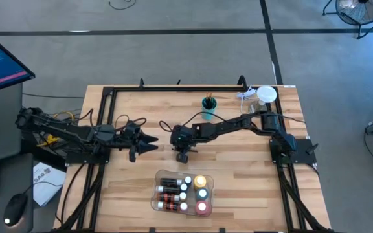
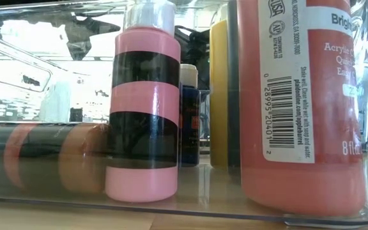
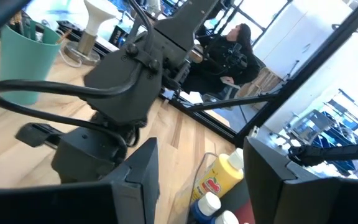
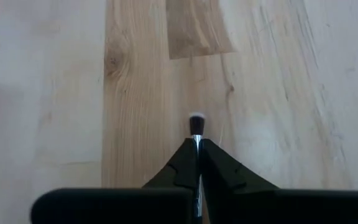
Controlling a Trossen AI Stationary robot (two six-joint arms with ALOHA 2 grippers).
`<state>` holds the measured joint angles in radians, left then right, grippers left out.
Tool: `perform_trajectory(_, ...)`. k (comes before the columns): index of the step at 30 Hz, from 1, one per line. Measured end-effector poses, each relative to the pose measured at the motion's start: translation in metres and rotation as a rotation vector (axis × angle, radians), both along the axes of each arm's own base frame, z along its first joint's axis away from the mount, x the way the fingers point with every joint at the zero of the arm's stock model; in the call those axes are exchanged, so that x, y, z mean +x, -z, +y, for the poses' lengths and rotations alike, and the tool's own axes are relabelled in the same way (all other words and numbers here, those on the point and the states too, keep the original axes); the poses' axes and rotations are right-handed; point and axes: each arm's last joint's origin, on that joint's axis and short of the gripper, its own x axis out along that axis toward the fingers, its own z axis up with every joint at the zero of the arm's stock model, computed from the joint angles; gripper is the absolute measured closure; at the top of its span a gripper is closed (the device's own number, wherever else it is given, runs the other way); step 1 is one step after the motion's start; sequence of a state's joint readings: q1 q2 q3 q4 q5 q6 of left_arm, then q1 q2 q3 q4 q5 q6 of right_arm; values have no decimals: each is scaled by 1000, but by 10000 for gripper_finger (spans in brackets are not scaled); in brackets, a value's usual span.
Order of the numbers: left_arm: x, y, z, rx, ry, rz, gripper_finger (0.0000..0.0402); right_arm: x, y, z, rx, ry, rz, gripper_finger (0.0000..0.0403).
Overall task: Pick & Place Paint Supplies
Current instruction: Put the silver paint brush into the green cup
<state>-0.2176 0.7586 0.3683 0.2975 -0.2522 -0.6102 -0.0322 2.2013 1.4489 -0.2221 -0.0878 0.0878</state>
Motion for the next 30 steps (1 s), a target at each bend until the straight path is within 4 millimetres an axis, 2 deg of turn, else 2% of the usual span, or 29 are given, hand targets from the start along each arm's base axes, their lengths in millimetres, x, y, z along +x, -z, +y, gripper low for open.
perform_trajectory(10,0,0,2,6,-67,-4,261,-1,-10,-9,60,70,-22,402)
perform_trajectory(13,0,0,3,7,-87,-4,261,-3,-20,-15,61,85,-37,402)
perform_trajectory(20,0,0,3,10,-110,0,261,-8,-65,-32,50,114,-164,402)
perform_trajectory(25,0,0,4,12,-126,2,261,-19,-111,-51,23,150,-296,403)
perform_trajectory(30,0,2,4,16,-136,12,261,-36,-161,-72,-76,207,-456,403)
